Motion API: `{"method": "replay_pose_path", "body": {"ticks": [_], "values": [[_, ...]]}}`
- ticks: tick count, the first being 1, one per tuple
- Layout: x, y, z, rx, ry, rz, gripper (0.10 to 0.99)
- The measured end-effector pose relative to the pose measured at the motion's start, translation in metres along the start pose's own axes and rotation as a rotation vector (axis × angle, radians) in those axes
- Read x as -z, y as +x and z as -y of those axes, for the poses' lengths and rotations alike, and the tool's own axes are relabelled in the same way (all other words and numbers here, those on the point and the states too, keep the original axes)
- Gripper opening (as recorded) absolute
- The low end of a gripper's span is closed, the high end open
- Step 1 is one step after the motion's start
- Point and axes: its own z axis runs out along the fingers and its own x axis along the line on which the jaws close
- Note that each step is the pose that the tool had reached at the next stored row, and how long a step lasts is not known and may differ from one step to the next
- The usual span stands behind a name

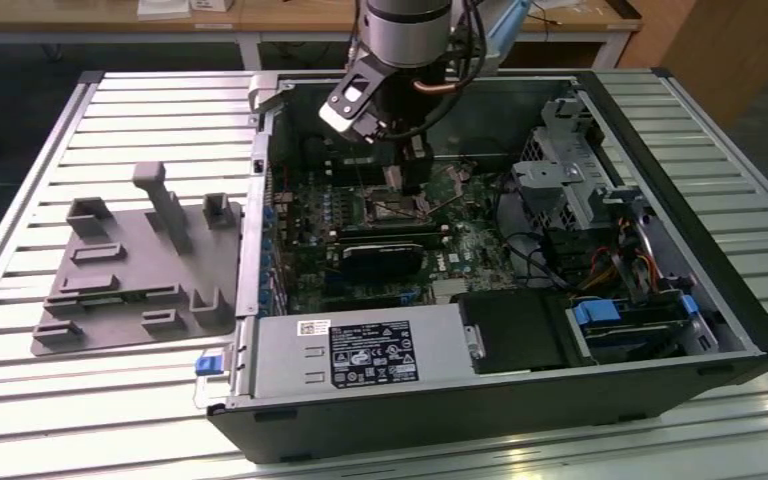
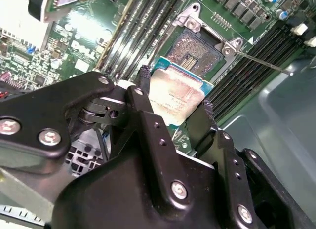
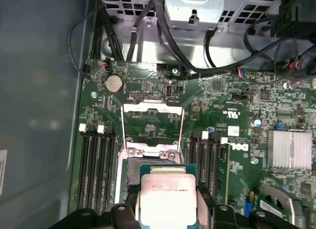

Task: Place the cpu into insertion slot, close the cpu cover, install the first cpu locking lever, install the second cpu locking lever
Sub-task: 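Place the cpu into insertion slot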

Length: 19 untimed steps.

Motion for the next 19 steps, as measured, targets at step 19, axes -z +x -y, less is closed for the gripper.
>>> {"method": "replay_pose_path", "body": {"ticks": [19], "values": [[-0.0218,0.0138,0.0018,-0.064,-0.009,0.0465,0.537]]}}
